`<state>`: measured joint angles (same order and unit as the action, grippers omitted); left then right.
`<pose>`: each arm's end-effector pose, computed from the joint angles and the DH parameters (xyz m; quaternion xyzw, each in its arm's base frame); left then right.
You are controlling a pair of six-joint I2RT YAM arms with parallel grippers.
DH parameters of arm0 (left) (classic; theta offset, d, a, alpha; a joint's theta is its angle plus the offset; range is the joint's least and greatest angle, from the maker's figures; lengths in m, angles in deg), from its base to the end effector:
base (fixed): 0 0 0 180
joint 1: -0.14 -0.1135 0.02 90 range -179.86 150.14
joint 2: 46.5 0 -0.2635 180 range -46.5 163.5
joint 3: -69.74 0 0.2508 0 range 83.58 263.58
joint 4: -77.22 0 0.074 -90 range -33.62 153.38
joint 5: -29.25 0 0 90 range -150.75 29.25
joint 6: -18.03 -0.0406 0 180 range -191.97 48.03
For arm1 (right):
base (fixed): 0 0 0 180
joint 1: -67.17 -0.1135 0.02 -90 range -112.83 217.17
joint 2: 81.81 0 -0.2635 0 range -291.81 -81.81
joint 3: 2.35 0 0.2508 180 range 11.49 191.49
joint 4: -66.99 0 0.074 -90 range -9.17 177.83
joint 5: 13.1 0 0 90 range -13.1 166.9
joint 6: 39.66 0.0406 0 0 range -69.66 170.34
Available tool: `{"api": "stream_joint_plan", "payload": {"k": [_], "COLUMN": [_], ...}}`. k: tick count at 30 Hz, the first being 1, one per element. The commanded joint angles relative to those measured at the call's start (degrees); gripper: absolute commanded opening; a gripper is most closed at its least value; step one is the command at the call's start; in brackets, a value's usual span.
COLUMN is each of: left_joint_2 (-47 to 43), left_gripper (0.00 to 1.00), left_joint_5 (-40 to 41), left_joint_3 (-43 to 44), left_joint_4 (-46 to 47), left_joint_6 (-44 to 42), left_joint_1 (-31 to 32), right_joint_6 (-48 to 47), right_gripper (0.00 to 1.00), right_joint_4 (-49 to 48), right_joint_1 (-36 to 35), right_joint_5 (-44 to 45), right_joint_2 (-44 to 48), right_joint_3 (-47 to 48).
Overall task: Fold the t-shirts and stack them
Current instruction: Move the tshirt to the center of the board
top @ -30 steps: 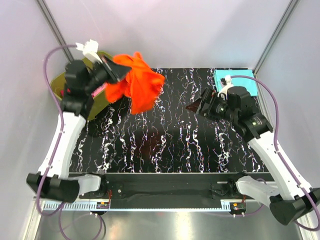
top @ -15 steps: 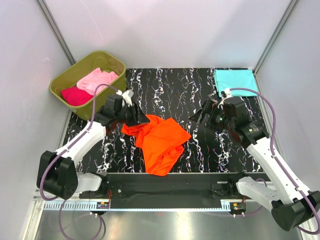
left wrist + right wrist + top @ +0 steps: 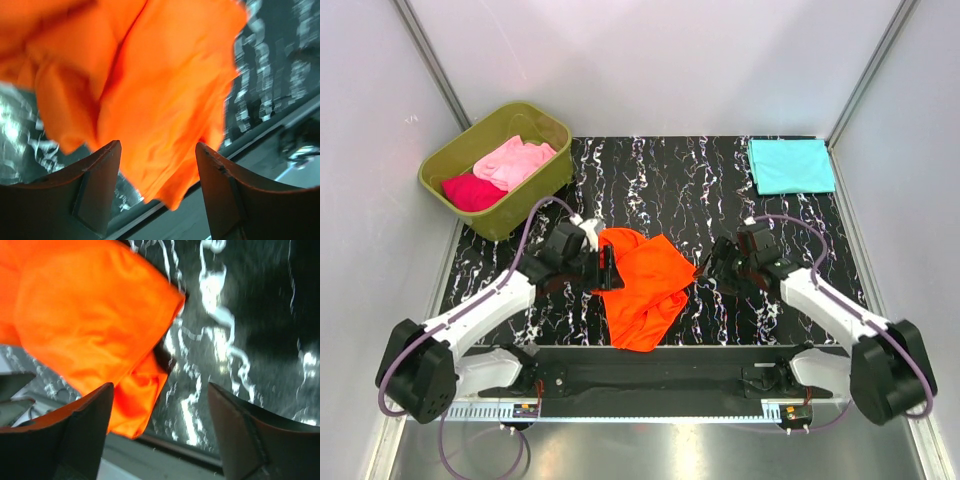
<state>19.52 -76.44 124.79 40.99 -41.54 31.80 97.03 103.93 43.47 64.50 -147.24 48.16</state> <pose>0.1951 -0.1332 0.2236 0.0597 0.9218 -0.2953 0.2441 0.2007 0.0976 0.1992 0.1527 0.9278 0.2706 0.2066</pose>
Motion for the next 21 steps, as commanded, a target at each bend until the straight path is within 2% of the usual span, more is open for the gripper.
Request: {"api": "stream_joint_plan", "payload": {"k": [1,4,9,14,18,19,21], "left_joint_2": [-3.3,-5.3,-6.3,-2.5,2.7,3.3,4.0], "left_gripper": [0.67,0.70,0.75,0.73,0.64,0.54,0.42], "left_joint_5": [3.6,4.2,3.1,2.1,2.4,2.3,2.1], "left_joint_3": [-3.1,-5.3,-8.7,-10.4,-10.1,-10.0,-10.0], "left_joint_4": [-0.3,0.2,3.3,8.5,9.8,10.3,11.5], "left_joint_6": [1.3,2.3,3.7,5.9,5.9,5.9,6.1], "left_joint_1": [0.6,0.9,0.9,0.9,0.9,0.9,0.9], "right_joint_6": [-6.3,-13.1,-20.8,-23.9,-25.3,-25.8,-25.9], "right_gripper": [0.80,0.69,0.68,0.66,0.66,0.66,0.63], "right_joint_4": [-10.1,-10.4,-9.6,-6.6,-6.2,-6.2,-6.1], "right_joint_1": [-0.5,-0.3,-0.2,-0.2,-0.2,-0.2,-0.1], "right_joint_5": [3.7,6.0,0.7,-0.5,-0.7,-0.1,-0.3], "right_joint_2": [-4.7,-10.7,-19.6,-30.1,-33.0,-33.8,-34.8], "right_joint_3": [3.1,6.9,12.5,18.3,20.5,20.7,21.2]}}
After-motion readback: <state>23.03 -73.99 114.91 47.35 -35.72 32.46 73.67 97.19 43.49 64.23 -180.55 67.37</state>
